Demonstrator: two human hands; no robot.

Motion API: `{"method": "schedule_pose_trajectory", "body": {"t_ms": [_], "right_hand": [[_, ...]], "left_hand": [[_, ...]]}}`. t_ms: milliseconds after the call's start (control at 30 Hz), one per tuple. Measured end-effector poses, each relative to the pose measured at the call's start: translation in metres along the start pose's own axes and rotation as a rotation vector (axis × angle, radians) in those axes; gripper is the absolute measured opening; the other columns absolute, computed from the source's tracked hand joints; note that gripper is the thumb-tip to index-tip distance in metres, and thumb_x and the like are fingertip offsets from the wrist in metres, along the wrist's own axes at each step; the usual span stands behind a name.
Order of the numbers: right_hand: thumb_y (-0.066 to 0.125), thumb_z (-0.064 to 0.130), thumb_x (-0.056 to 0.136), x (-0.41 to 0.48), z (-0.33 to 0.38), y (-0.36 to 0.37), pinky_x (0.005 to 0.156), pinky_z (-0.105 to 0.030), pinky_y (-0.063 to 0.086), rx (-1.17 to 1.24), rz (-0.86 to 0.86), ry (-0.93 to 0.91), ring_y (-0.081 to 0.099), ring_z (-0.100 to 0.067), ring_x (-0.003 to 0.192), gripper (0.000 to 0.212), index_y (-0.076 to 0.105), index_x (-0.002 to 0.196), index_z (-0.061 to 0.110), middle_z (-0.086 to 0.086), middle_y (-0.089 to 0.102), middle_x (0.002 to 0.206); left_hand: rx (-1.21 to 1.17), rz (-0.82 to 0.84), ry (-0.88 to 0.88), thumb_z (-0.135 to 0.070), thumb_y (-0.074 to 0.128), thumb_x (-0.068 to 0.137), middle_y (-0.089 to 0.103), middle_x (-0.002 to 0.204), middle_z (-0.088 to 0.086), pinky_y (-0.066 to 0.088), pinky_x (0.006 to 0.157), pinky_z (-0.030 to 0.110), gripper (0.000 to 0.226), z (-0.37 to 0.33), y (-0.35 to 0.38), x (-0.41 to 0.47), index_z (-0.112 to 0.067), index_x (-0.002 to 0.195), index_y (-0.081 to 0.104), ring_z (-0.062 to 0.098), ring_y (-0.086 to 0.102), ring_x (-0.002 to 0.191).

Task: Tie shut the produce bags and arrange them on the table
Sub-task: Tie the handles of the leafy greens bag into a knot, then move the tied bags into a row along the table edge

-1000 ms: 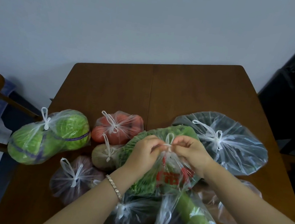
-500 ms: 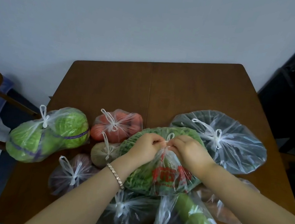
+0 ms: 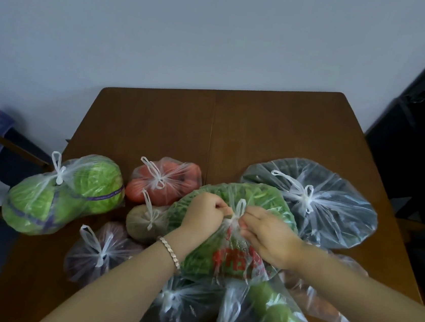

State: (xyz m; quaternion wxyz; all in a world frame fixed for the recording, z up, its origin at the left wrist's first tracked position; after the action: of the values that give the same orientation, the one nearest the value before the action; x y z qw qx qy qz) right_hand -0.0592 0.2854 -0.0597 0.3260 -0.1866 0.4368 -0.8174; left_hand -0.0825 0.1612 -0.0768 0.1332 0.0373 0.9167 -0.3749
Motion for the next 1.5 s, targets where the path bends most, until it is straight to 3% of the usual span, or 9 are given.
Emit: {"method": "schedule_pose_trajectory", "body": {"t_ms": [100, 267, 400, 533, 800, 900, 1033, 1300, 1500], "right_hand": [[0.053, 0.018, 0.089, -0.001, -0.016, -0.007, 0.070, -0.020, 0.034, 0.156, -0.046, 0.125, 0.043, -0.010, 0.077, 0.006, 0.055, 0.084, 0.015, 0.006, 0.047, 0.083], [0.054, 0.018, 0.089, -0.028, -0.112, -0.053, 0.088, -0.038, 0.043, 0.062, -0.271, 0.598, 0.051, -0.028, 0.104, 0.025, 0.053, 0.112, 0.011, -0.010, 0.054, 0.108], [0.055, 0.036, 0.086, -0.038, -0.167, -0.055, 0.102, -0.044, 0.035, -0.172, 0.020, 0.807, 0.034, -0.031, 0.127, 0.057, 0.035, 0.135, 0.016, -0.011, 0.040, 0.137], [0.051, 0.039, 0.087, -0.025, -0.175, -0.032, 0.103, -0.044, 0.033, -0.306, 0.261, 0.725, 0.034, -0.031, 0.126, 0.054, 0.035, 0.133, 0.016, -0.011, 0.040, 0.134], [0.057, 0.028, 0.084, -0.004, -0.177, -0.019, 0.101, -0.042, 0.032, -0.558, 0.401, 0.606, 0.050, -0.029, 0.116, 0.048, 0.040, 0.126, 0.010, -0.009, 0.055, 0.123], [0.050, 0.012, 0.087, 0.005, -0.175, -0.028, 0.093, -0.040, 0.040, -0.592, 0.333, 0.563, 0.054, -0.031, 0.111, 0.049, 0.033, 0.133, 0.006, -0.013, 0.054, 0.124], [0.041, 0.003, 0.088, 0.015, -0.177, -0.048, 0.073, -0.039, 0.047, -0.493, 0.265, 0.562, 0.059, -0.034, 0.103, 0.059, 0.014, 0.141, 0.002, -0.016, 0.057, 0.120], [0.041, 0.009, 0.089, 0.063, -0.128, -0.084, 0.071, -0.037, 0.048, -0.441, 0.159, 0.582, 0.061, -0.031, 0.093, 0.027, 0.046, 0.116, 0.012, -0.010, 0.063, 0.107], [0.043, 0.018, 0.089, 0.134, -0.060, -0.133, 0.065, -0.033, 0.045, -0.374, -0.054, 0.662, 0.054, -0.023, 0.069, 0.006, 0.048, 0.088, 0.015, -0.002, 0.053, 0.077]], "left_hand": [[0.233, -0.067, 0.203, -0.014, 0.057, 0.085, 0.066, 0.092, 0.004, 0.047, 0.080, 0.034, 0.012, -0.021, -0.003, -0.002, -0.009, 0.084, 0.068, 0.019, 0.059, 0.085], [0.648, 0.371, 0.347, -0.052, 0.060, 0.076, 0.054, 0.121, 0.002, 0.039, 0.092, 0.040, 0.061, -0.040, 0.030, -0.004, -0.022, 0.127, 0.042, 0.022, 0.052, 0.108], [0.810, 0.262, 0.431, -0.025, 0.054, 0.083, 0.058, 0.107, 0.009, 0.040, 0.082, 0.039, 0.025, -0.060, 0.036, 0.001, -0.013, 0.105, 0.050, 0.030, 0.054, 0.102], [0.685, 0.213, 0.375, -0.021, 0.048, 0.083, 0.059, 0.098, 0.011, 0.033, 0.065, 0.033, 0.008, -0.068, 0.029, 0.012, -0.015, 0.087, 0.046, 0.031, 0.056, 0.092], [0.499, -0.034, 0.337, -0.014, 0.050, 0.080, 0.052, 0.083, 0.005, 0.028, 0.059, 0.030, 0.010, -0.080, -0.009, 0.025, -0.018, 0.076, 0.042, 0.031, 0.053, 0.082], [0.426, -0.105, 0.242, -0.010, 0.050, 0.078, 0.036, 0.065, -0.004, 0.021, 0.051, 0.031, 0.025, -0.083, -0.023, 0.035, -0.020, 0.064, 0.032, 0.025, 0.042, 0.066], [0.349, -0.217, 0.125, -0.013, 0.052, 0.079, 0.045, 0.071, 0.004, 0.028, 0.055, 0.033, 0.014, -0.080, -0.057, 0.047, -0.011, 0.071, 0.041, 0.030, 0.048, 0.070], [0.275, -0.375, 0.078, -0.015, 0.046, 0.087, 0.045, 0.074, 0.002, 0.026, 0.047, 0.028, 0.015, -0.069, -0.136, 0.062, -0.010, 0.073, 0.045, 0.016, 0.040, 0.057], [0.219, -0.417, 0.119, -0.016, 0.047, 0.087, 0.046, 0.078, 0.004, 0.027, 0.050, 0.029, 0.012, -0.035, -0.223, 0.086, -0.007, 0.079, 0.047, 0.021, 0.042, 0.065]]}}
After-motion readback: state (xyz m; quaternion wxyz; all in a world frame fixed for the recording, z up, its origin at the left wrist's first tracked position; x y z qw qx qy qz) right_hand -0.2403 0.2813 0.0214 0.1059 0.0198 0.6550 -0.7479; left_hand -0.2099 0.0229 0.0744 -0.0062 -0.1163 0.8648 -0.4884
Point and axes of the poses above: each hand's wrist, its own x-axis towards the middle knuckle, its own y-axis out of the palm, z = x × y, the point moved 7 cm from there along x, towards the middle knuckle
